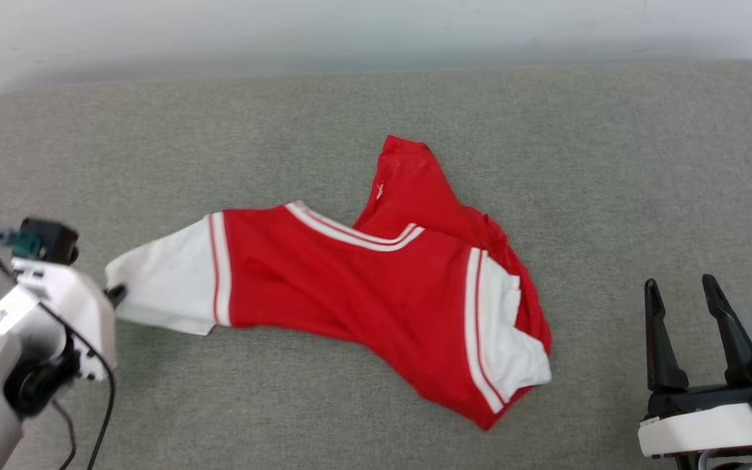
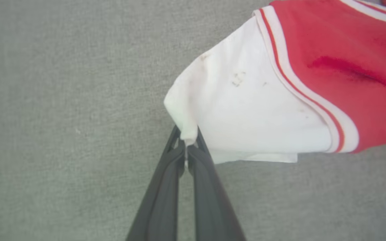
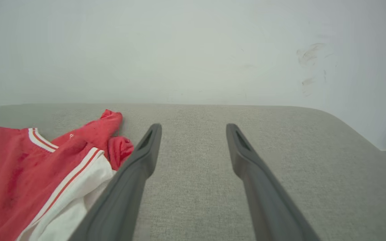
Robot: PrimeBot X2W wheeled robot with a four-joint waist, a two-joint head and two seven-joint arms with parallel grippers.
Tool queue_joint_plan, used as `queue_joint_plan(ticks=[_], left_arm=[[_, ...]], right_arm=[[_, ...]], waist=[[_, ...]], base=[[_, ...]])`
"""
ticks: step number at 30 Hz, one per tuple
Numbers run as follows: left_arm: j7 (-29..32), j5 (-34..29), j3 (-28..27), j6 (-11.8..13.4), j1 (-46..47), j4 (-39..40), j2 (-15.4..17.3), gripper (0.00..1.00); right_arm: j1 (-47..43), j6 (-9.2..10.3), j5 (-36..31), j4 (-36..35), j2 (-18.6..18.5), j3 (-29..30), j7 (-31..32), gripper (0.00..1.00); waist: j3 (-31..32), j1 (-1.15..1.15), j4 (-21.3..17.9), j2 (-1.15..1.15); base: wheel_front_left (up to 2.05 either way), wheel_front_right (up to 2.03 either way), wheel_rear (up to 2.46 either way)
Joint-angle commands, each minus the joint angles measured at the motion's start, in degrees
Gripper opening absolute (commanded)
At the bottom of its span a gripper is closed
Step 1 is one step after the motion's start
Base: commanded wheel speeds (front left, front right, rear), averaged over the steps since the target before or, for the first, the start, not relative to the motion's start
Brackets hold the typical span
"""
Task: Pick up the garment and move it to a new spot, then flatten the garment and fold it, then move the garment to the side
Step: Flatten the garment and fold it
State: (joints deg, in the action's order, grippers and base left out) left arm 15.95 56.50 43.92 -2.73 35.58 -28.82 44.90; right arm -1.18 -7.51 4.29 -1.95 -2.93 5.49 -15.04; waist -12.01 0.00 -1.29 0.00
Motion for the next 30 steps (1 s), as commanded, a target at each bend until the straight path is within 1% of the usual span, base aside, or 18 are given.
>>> queue_joint_plan(ticks=[1,5,8,11,12,13,15,16,21,23,26,30], left_arm=[[-0.5,0.6,-0.3,0.8,-1.6,0.0,0.6,0.0],[-0.7,2.9,-0.6,1.7,-5.9,-1.5,0.4,0.0],[-0.9,4.1,-0.5,1.8,-7.9,-3.6,-0.8,0.0],[-2.5,4.0,-0.1,1.8,-9.0,-5.9,-2.5,0.0],[-3.8,3.6,-0.3,2.1,-8.8,-6.6,-3.1,0.37],[-5.5,3.2,-0.6,2.4,-8.5,-7.1,-3.7,1.0],[-9.7,1.9,-1.1,3.1,-7.8,-8.0,-4.3,1.0],[-9.7,1.9,-1.1,3.1,-7.8,-8.0,-4.3,1.0],[-21.5,-1.6,-2.2,5.8,-7.6,-8.6,-6.4,1.0],[-26.1,-3.0,-2.6,7.2,-8.2,-8.1,-7.1,1.0],[-29.8,-4.8,-3.2,9.4,-9.4,-6.6,-8.6,1.0],[-31.1,-8.4,-5.6,13.1,-11.4,-2.8,-9.9,1.0]], right_arm=[[-0.2,0.04,-0.4,-0.1,0.1,0.1,-0.2,1.0],[-0.1,0.04,-0.5,0.2,0.1,0.0,-0.2,1.0],[0.1,0.04,-0.7,0.3,0.1,-0.2,-0.2,1.0],[0.1,0.04,-1.0,0.6,0.1,-0.3,-0.2,1.0],[0.1,0.04,-1.1,0.6,0.1,-0.3,-0.2,1.0],[0.3,0.04,-1.4,0.6,0.1,-0.3,-0.2,1.0],[1.0,0.04,-1.9,0.0,0.1,-0.2,-0.2,1.0],[1.0,0.04,-1.9,0.0,0.1,-0.2,-0.2,1.0],[3.1,0.04,-1.7,-1.6,-2.2,-0.1,-0.2,1.0],[4.5,0.04,-1.3,-2.6,-3.5,-0.3,-0.2,1.0],[6.7,0.04,-0.8,-3.9,-5.9,-0.8,-0.2,1.0],[9.5,0.04,0.2,-4.4,-10.1,-2.8,-0.2,1.0]], waist=[[0.4,0.0,0.5,0.0],[0.6,0.0,0.9,0.0],[0.7,0.0,0.9,0.0],[1.0,0.0,0.8,0.0],[1.2,0.0,0.8,0.0],[1.5,0.0,0.9,0.0],[2.1,0.0,1.0,0.0],[2.1,0.0,1.0,0.0],[3.9,0.0,1.6,0.0],[4.6,0.0,2.0,0.0],[5.5,0.0,2.9,0.0],[6.3,0.0,4.0,0.0]], base=[[0.0,0.0,0.0],[0.0,0.0,0.0],[0.0,0.0,0.0],[0.0,0.0,0.0],[0.0,0.0,0.0],[0.0,0.0,0.0],[0.0,0.0,0.0],[0.0,0.0,0.0],[0.0,0.0,0.0],[0.0,0.0,0.0],[0.0,0.0,0.0],[0.0,0.0,0.0]])
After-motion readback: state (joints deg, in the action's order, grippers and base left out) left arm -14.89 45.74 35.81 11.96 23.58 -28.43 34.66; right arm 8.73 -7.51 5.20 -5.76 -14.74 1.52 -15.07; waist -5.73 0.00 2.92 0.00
